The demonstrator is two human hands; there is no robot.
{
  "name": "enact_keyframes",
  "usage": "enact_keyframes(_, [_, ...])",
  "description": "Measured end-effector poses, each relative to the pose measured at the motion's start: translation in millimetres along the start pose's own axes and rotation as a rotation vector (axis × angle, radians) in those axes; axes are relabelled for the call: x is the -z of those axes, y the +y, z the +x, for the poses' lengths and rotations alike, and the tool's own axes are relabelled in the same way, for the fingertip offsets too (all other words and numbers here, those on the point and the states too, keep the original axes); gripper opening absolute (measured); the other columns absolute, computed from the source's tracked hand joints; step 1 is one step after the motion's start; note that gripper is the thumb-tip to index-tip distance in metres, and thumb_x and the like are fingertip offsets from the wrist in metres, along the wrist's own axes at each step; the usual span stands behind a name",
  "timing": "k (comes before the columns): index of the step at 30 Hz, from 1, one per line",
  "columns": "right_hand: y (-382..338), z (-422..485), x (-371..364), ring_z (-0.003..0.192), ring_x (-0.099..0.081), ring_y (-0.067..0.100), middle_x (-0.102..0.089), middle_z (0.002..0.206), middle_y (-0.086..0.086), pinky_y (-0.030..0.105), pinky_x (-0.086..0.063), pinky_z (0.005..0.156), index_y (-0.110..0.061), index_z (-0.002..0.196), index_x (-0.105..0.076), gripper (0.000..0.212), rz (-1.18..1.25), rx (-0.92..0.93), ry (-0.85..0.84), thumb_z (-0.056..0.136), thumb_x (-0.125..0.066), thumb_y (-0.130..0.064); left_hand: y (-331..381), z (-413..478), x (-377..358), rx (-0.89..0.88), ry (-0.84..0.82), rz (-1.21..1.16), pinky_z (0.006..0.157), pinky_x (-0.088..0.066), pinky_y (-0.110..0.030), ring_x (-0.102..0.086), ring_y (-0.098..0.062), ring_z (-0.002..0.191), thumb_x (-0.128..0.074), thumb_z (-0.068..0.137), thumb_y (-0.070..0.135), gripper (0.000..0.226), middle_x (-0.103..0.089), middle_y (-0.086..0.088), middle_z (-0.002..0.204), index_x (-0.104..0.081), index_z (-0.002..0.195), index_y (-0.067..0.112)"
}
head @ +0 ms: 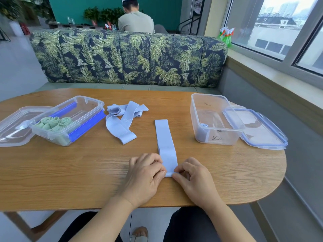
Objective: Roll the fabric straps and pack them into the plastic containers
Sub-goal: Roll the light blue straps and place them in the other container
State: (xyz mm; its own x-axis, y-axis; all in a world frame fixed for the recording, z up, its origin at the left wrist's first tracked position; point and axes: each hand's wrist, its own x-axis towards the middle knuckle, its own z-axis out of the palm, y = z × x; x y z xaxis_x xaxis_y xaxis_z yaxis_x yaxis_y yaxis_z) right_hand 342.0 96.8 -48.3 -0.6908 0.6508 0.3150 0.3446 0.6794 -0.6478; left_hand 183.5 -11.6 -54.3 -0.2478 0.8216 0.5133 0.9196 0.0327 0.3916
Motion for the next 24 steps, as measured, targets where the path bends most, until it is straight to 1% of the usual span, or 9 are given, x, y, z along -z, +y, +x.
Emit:
enact_keyframes(3, [0.3,-0.8,1.1,0.069,-0.052,0.01,-0.051,0.079,-0.012,0.02,-0.041,0.061,-0.028,0.08,-0.069,0.007,0.04,0.013,-0.011,0.082,-0.073,-0.033,4.6,-1.5,3.7,-0.091,0.022,0.043,0.086,-0.029,-0.031,-0.053,-0.002,0.1,-0.049,0.09,0.03,0.018,-0.06,0.02,0.101,-0.062,0.078,0.029])
enact_keyframes(7, [-0.5,-4.0,1.7,0.066,-0.051,0.01,-0.052,0.081,-0.013,0.021,-0.042,0.06,-0.029,0.078,-0.067,0.014,0.066,0.049,-0.047,0.081,-0.066,-0.042,9.8,-3.2,10.6,-0.105,0.041,0.096,0.082,-0.033,-0.034,-0.056,-0.006,0.076,-0.051,0.086,0.028,0.018,-0.059,0.017,0.076,-0.059,0.071,0.026])
enact_keyframes(10, [-0.5,-3.7,1.9,0.065,-0.051,0.01,-0.053,0.082,-0.013,0.022,-0.042,0.06,-0.029,0.078,-0.067,0.018,0.065,0.057,-0.052,0.08,-0.063,-0.046,12.1,-2.9,11.5,-0.087,0.048,0.118,0.081,-0.035,-0.036,-0.054,-0.006,0.071,-0.052,0.084,0.025,0.017,-0.058,0.016,0.073,-0.06,0.069,0.026])
enact_keyframes(13, [-0.3,-3.4,2.6,0.065,-0.051,0.01,-0.053,0.081,-0.012,0.02,-0.04,0.06,-0.029,0.078,-0.067,0.017,0.073,0.058,-0.047,0.079,-0.063,-0.046,12.1,-2.8,11.2,-0.079,0.041,0.094,0.081,-0.034,-0.035,-0.055,-0.006,0.072,-0.055,0.08,0.024,0.008,-0.059,0.017,0.074,-0.063,0.078,0.026])
enact_keyframes(16, [-0.8,-4.2,2.8,0.065,-0.051,0.01,-0.054,0.08,-0.011,0.021,-0.041,0.061,-0.03,0.079,-0.068,0.016,0.086,0.066,-0.063,0.08,-0.064,-0.046,12.9,-3.2,13.1,-0.078,0.027,0.084,0.083,-0.033,-0.036,-0.056,-0.006,0.078,-0.056,0.078,0.026,0.013,-0.058,0.017,0.077,-0.065,0.087,0.026])
enact_keyframes(18, [-2.1,-4.6,3.4,0.066,-0.051,0.011,-0.053,0.079,-0.01,0.022,-0.042,0.061,-0.031,0.08,-0.067,0.022,0.098,0.075,-0.081,0.079,-0.06,-0.052,14.2,-3.7,14.8,-0.104,-0.021,0.093,0.087,-0.033,-0.038,-0.057,-0.006,0.094,-0.053,0.082,0.03,0.018,-0.062,0.018,0.091,-0.067,0.093,0.026])
enact_keyframes(20, [-3.1,-4.4,3.9,0.066,-0.051,0.011,-0.053,0.079,-0.01,0.022,-0.043,0.061,-0.033,0.082,-0.065,0.025,0.097,0.083,-0.096,0.079,-0.059,-0.056,13.9,-3.5,15.0,-0.144,-0.082,0.099,0.095,-0.031,-0.036,-0.056,-0.004,0.11,-0.047,0.09,0.036,0.028,-0.066,0.017,0.108,-0.069,0.102,0.025])
enact_keyframes(22, [-3.7,-5.1,4.3,0.067,-0.051,0.01,-0.054,0.08,-0.009,0.024,-0.044,0.062,-0.033,0.082,-0.065,0.02,0.082,0.076,-0.107,0.081,-0.063,-0.053,12.8,-3.8,13.4,-0.153,-0.08,0.113,0.098,-0.032,-0.032,-0.06,0.0,0.106,-0.042,0.093,0.036,0.031,-0.07,0.016,0.106,-0.071,0.099,0.025])
enact_keyframes(24, [-4.9,-5.9,5.1,0.07,-0.052,0.01,-0.055,0.081,-0.009,0.024,-0.044,0.064,-0.034,0.083,-0.066,0.012,0.073,0.063,-0.12,0.083,-0.069,-0.046,12.2,-4.3,11.3,-0.069,-0.002,0.19,0.098,-0.033,-0.033,-0.064,-0.001,0.089,-0.039,0.094,0.032,0.033,-0.07,0.017,0.088,-0.069,0.081,0.027])
